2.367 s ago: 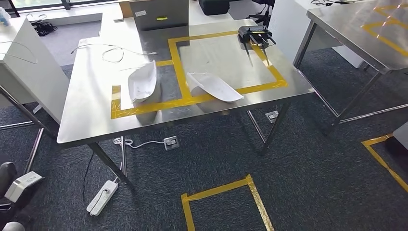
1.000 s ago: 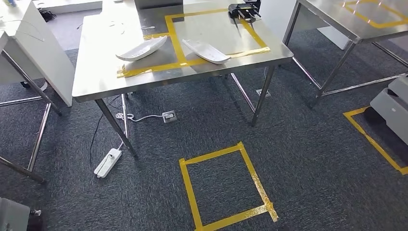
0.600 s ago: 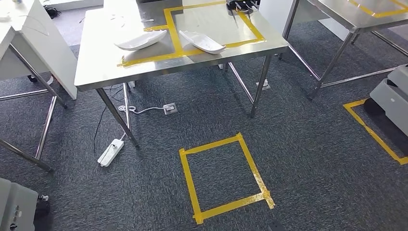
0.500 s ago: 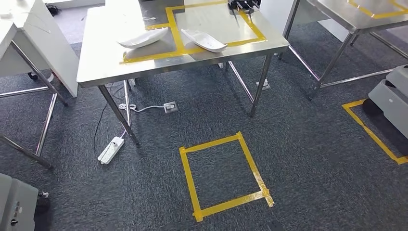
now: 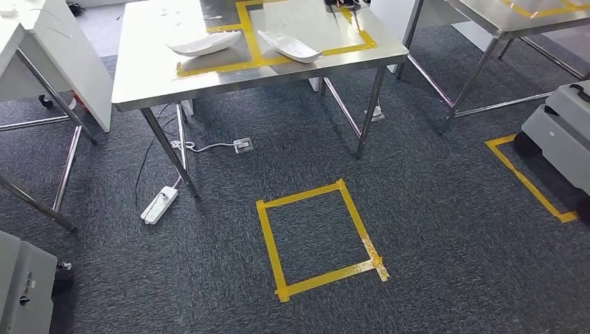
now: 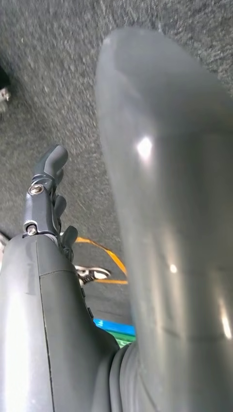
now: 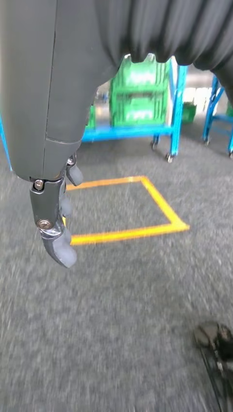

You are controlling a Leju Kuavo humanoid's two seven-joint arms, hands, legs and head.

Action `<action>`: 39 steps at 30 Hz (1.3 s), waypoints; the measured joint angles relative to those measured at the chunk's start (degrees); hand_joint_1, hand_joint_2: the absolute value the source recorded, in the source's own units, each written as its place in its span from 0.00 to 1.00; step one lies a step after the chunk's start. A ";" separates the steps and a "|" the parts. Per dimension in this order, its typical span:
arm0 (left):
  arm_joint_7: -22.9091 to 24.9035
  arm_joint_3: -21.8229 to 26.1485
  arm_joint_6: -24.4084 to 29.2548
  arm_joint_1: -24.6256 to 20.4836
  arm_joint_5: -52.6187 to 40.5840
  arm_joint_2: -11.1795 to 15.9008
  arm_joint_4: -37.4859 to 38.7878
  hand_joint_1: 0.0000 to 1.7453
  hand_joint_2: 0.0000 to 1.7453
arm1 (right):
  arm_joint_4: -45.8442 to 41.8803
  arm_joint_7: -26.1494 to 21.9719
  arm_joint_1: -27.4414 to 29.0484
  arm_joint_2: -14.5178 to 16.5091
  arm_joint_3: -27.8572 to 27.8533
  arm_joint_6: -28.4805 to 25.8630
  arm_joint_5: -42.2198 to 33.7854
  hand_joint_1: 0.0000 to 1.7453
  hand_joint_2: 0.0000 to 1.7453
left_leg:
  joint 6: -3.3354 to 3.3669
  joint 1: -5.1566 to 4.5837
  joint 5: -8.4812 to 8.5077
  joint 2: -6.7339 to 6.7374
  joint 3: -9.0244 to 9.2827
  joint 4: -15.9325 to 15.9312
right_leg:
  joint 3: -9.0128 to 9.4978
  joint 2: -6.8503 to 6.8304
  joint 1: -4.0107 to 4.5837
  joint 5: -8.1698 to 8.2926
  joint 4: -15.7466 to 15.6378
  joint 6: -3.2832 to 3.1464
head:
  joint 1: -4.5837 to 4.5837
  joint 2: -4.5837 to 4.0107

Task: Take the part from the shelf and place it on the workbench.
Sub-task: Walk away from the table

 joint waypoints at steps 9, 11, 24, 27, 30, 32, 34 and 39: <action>-1.86 0.14 -0.50 0.33 -0.05 -1.09 0.14 0.00 0.00 | -0.01 -7.24 -1.29 -0.12 0.82 2.48 1.58 0.00 1.00 | -1.75 0.23 -10.68 -0.33 -3.38 15.48 | -5.09 -0.54 0.47 4.43 -0.12 -2.75 | -0.16 0.00; -2.59 0.14 -0.69 -0.02 -0.47 -1.56 0.13 0.00 0.25 | -0.01 -7.85 -1.66 -0.22 1.01 2.51 1.66 0.00 1.00 | -1.10 0.04 -7.84 -0.36 0.17 12.74 | -6.48 -0.61 0.80 5.55 0.00 -2.70 | -0.16 0.00; -0.30 0.10 -4.85 -0.85 -2.54 -2.54 -0.30 0.00 1.00 | 0.01 -6.35 0.30 -1.89 1.94 1.02 -0.39 0.00 1.00 | 2.19 -0.32 -3.68 0.09 6.29 -2.95 | -12.59 -0.20 -0.02 -2.12 15.46 1.02 | -0.23 0.00; -0.76 0.00 -4.99 -0.82 -0.83 -2.54 -1.75 0.00 1.00 | 0.02 -6.23 2.30 -2.64 4.64 0.67 -3.75 0.00 1.00 | 1.55 0.08 -3.29 0.06 5.00 -1.58 | -6.01 -0.21 -0.41 0.34 7.51 1.45 | -0.21 0.00; -1.43 -0.10 -5.21 -0.85 1.31 -2.28 -3.22 0.00 1.00 | 0.03 -6.50 3.74 -2.90 8.11 0.43 -7.57 0.00 1.00 | 1.05 -0.13 -3.59 0.18 3.54 -0.27 | -1.76 0.00 -0.36 1.51 -0.05 0.86 | -0.20 0.00; -1.90 -0.17 -5.39 -0.70 2.82 -2.15 -3.93 0.00 1.00 | 0.01 -6.70 4.72 -3.09 10.80 0.33 -10.25 0.00 1.00 | 1.67 -0.34 -3.65 0.16 3.17 -0.17 | -1.88 -0.01 -0.30 1.69 -0.18 0.30 | -0.22 0.00; -2.34 -0.30 -5.52 -0.26 4.30 -2.13 -4.39 0.00 1.00 | -0.21 -6.88 5.30 -3.34 13.48 0.28 -12.86 0.00 1.00 | 1.64 -0.32 -3.25 0.13 3.17 -0.44 | -2.01 -0.07 -0.14 1.87 -0.17 -0.01 | -0.21 0.00; -3.43 -1.09 -5.90 1.20 7.85 -1.87 -5.43 0.00 0.50 | -1.30 -7.37 6.29 -4.10 20.24 0.18 -19.20 0.00 1.00 | 0.28 -0.22 -2.41 0.04 3.11 -1.00 | -2.29 -0.18 -0.02 2.19 -0.12 -0.51 | -0.21 0.00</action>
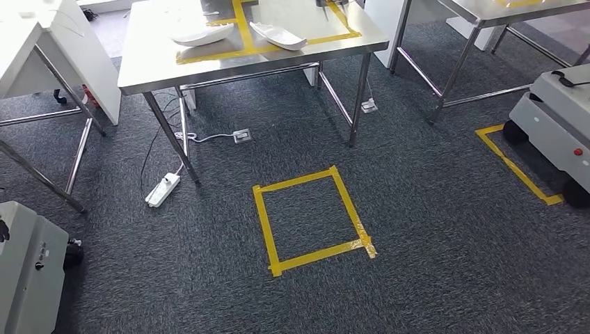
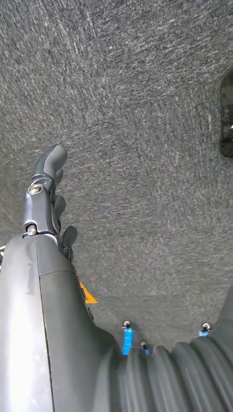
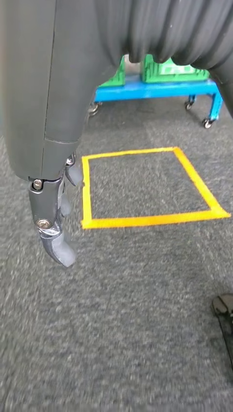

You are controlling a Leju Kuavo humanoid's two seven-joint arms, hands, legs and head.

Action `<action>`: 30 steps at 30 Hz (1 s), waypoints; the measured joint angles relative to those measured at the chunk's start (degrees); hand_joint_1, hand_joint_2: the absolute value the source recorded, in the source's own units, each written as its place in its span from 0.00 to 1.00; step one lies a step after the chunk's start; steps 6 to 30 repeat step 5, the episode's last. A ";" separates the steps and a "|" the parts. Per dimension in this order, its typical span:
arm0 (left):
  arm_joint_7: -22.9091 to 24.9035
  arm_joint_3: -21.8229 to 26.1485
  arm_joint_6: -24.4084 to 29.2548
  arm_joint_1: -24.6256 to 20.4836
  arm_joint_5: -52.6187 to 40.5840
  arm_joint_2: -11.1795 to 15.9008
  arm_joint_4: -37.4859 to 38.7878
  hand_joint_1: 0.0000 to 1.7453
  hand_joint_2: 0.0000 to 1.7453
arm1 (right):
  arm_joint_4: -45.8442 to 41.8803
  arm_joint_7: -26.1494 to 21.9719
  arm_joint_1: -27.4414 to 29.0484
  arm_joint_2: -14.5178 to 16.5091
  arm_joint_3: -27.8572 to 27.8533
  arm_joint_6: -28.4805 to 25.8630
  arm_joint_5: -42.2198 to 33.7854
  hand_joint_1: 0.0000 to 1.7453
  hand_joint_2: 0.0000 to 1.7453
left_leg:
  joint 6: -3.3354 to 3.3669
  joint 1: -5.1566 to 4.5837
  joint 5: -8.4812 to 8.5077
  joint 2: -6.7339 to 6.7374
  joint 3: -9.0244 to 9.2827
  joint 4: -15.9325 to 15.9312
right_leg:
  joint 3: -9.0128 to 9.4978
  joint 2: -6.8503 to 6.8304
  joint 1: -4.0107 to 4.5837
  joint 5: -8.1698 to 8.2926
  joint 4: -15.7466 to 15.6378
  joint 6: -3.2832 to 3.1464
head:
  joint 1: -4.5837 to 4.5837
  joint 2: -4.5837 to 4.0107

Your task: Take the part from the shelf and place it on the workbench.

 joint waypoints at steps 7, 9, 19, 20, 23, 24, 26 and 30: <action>-1.17 -1.03 -0.39 1.74 3.67 0.19 -0.95 0.00 0.00 | -1.36 -0.52 1.21 -0.70 7.00 -0.03 -6.55 0.00 0.67 | -0.40 0.03 0.23 -0.03 -0.08 -0.03 | -0.05 -0.03 0.04 0.10 0.05 -0.14 | 0.01 0.00; -1.17 -1.03 -0.39 1.74 3.67 0.19 -0.95 0.00 0.00 | -1.36 -0.52 1.21 -0.70 7.00 -0.03 -6.55 0.00 0.67 | -0.40 0.03 0.23 -0.03 -0.08 -0.03 | -0.05 -0.03 0.04 0.10 0.05 -0.14 | 0.01 0.00; -1.17 -1.03 -0.39 1.74 3.67 0.19 -0.95 0.00 0.00 | -1.36 -0.52 1.21 -0.70 7.00 -0.03 -6.55 0.00 0.67 | -0.40 0.03 0.23 -0.03 -0.08 -0.03 | -0.05 -0.03 0.04 0.10 0.05 -0.14 | 0.01 0.00; -1.17 -1.03 -0.39 1.74 3.67 0.19 -0.95 0.00 0.00 | -1.36 -0.52 1.21 -0.70 7.00 -0.03 -6.55 0.00 0.67 | -0.40 0.03 0.23 -0.03 -0.08 -0.03 | -0.05 -0.03 0.04 0.10 0.05 -0.14 | 0.01 0.00; -1.17 -1.03 -0.39 1.74 3.67 0.19 -0.95 0.00 0.00 | -1.36 -0.52 1.21 -0.70 7.00 -0.03 -6.55 0.00 0.67 | -0.40 0.03 0.23 -0.03 -0.08 -0.03 | -0.05 -0.03 0.04 0.10 0.05 -0.14 | 0.01 0.00; -1.17 -1.03 -0.39 1.74 3.67 0.19 -0.95 0.00 0.00 | -1.36 -0.52 1.21 -0.70 7.00 -0.03 -6.55 0.00 0.67 | -0.40 0.03 0.23 -0.03 -0.08 -0.03 | -0.05 -0.03 0.04 0.10 0.05 -0.14 | 0.01 0.00; -1.17 -1.03 -0.39 1.74 3.67 0.19 -0.95 0.00 0.00 | -1.36 -0.52 1.21 -0.70 7.00 -0.03 -6.55 0.00 0.67 | -0.40 0.03 0.23 -0.03 -0.08 -0.03 | -0.05 -0.03 0.04 0.10 0.05 -0.14 | 0.01 0.00; -1.17 -1.03 -0.39 1.74 3.67 0.19 -0.95 0.00 0.00 | -1.36 -0.52 1.21 -0.70 7.00 -0.03 -6.55 0.00 0.67 | -0.40 0.03 0.23 -0.03 -0.08 -0.03 | -0.05 -0.03 0.04 0.10 0.05 -0.14 | 0.01 0.00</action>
